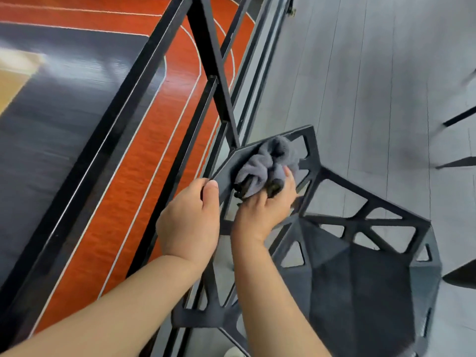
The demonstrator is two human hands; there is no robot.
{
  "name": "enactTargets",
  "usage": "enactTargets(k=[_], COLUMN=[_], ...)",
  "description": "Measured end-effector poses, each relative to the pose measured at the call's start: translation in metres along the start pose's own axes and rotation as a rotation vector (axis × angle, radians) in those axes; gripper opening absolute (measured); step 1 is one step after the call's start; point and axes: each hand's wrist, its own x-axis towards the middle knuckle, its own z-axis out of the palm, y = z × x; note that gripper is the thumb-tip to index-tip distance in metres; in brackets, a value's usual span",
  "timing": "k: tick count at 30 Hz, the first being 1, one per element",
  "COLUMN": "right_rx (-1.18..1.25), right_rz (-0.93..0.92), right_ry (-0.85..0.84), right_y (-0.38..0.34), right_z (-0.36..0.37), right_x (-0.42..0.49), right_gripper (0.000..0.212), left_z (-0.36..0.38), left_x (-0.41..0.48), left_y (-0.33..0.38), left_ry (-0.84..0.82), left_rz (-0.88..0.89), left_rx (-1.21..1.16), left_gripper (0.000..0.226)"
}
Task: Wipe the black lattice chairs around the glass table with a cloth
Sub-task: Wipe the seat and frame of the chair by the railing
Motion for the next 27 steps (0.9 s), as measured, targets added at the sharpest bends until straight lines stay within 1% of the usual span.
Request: enactTargets(k=[1,2,3,4,7,9,12,14,17,19,21,23,25,27], right_rx=[-0.081,-0.168,-0.253,-0.311,-0.412,-0.502,-0.688,-0.723,-0.703,-0.619,-0.518,-0.425,-0.298,-0.223], right_rz=[-0.136,-0.246,-0.32,-0.358,-0.35,-0.335,-0.223,-0.135,-0.005,0.08,0.122,0.109,0.028,-0.029], right_ry=[-0.027,-0.066,-0.098,-0.121,-0.147,-0.162,-0.177,-0.24,-0.25,-0.226,-0.218,-0.242,-0.257,-0.236], right_y=[0.005,0.011,0.015,0.016,0.021,0.039,0.081,0.096,0.093,0.089,0.082,0.062,0.036,0.022], right_z=[-0.005,-0.009,-0.012,-0.014,-0.016,-0.028,-0.063,-0.078,-0.083,-0.085,-0.083,-0.069,-0.047,-0.03], right_x=[-0.012,-0.021,-0.026,-0.027,-0.026,-0.027,-0.033,-0.033,-0.026,-0.025,-0.024,-0.019,-0.014,-0.012], right_gripper=[0.039,0.033,0.028,0.028,0.028,0.03,0.044,0.047,0.045,0.038,0.032,0.036,0.046,0.046], left_z=[0.0,0.001,0.002,0.003,0.004,0.004,0.003,0.004,0.003,0.002,0.001,0.0,-0.001,-0.002], left_x=[0.0,0.0,0.001,0.002,0.003,0.003,0.001,0.0,0.0,0.0,-0.001,-0.001,0.0,0.0], left_y=[-0.001,-0.003,-0.005,-0.007,-0.008,-0.009,-0.007,-0.007,-0.007,-0.006,-0.008,-0.007,-0.007,-0.006], left_ry=[0.003,0.004,0.006,0.007,0.002,0.004,0.012,0.021,0.019,0.009,-0.01,-0.039,-0.064,-0.071], left_rz=[0.003,0.004,0.0,-0.004,0.002,0.004,0.0,0.005,0.009,0.01,-0.012,-0.035,-0.056,-0.084], left_rx=[0.001,0.005,-0.002,-0.019,-0.076,-0.092,-0.107,-0.108,-0.115,-0.149,-0.179,-0.246,-0.306,-0.355], left_gripper=[0.036,0.033,0.031,0.031,0.034,0.036,0.038,0.04,0.042,0.042,0.043,0.046,0.048,0.048])
